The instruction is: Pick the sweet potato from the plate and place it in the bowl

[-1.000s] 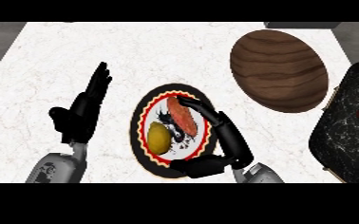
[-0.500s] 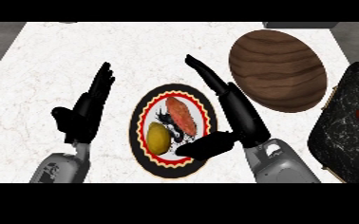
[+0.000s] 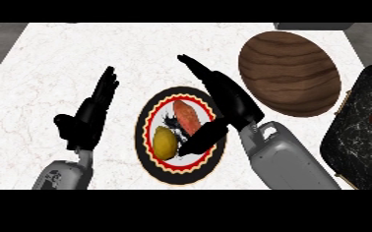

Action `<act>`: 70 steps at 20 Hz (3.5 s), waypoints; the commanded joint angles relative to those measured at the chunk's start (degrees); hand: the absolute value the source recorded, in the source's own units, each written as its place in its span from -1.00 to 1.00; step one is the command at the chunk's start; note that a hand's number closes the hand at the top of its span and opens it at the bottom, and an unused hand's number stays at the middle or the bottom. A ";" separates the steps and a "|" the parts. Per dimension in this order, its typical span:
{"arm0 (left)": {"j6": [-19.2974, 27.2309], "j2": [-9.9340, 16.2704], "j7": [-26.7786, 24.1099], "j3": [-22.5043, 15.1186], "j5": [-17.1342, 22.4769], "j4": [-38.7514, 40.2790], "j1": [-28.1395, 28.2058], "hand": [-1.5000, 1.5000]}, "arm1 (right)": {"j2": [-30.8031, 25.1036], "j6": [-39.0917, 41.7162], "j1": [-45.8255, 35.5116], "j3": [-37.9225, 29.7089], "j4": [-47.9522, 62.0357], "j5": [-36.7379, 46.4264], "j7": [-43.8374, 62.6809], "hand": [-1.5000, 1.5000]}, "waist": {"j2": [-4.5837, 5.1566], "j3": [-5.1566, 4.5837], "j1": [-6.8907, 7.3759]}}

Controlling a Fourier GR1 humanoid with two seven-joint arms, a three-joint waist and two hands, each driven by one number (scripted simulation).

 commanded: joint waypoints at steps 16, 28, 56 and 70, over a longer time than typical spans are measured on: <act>-2.34 -3.14 5.07 3.60 -3.81 -2.97 -1.97 0.00 | 4.26 13.69 9.56 -7.26 5.11 2.34 -9.16 -1.00 | 0.01 0.05 -0.29; -4.29 -5.42 4.46 4.14 -6.19 -4.76 2.19 0.00 | 9.23 16.80 12.51 -11.61 6.30 1.73 -8.94 -1.00 | 0.00 0.04 -0.20; -7.32 -7.88 2.35 6.97 -9.21 -2.46 1.73 0.00 | 9.57 1.25 1.71 -0.32 41.03 4.86 -27.50 -1.00 | 0.14 0.06 0.33; -8.11 -6.32 1.52 10.06 -7.88 -1.86 2.81 0.00 | -6.16 16.65 18.74 7.11 19.20 8.63 -46.75 1.00 | -0.68 0.04 -2.47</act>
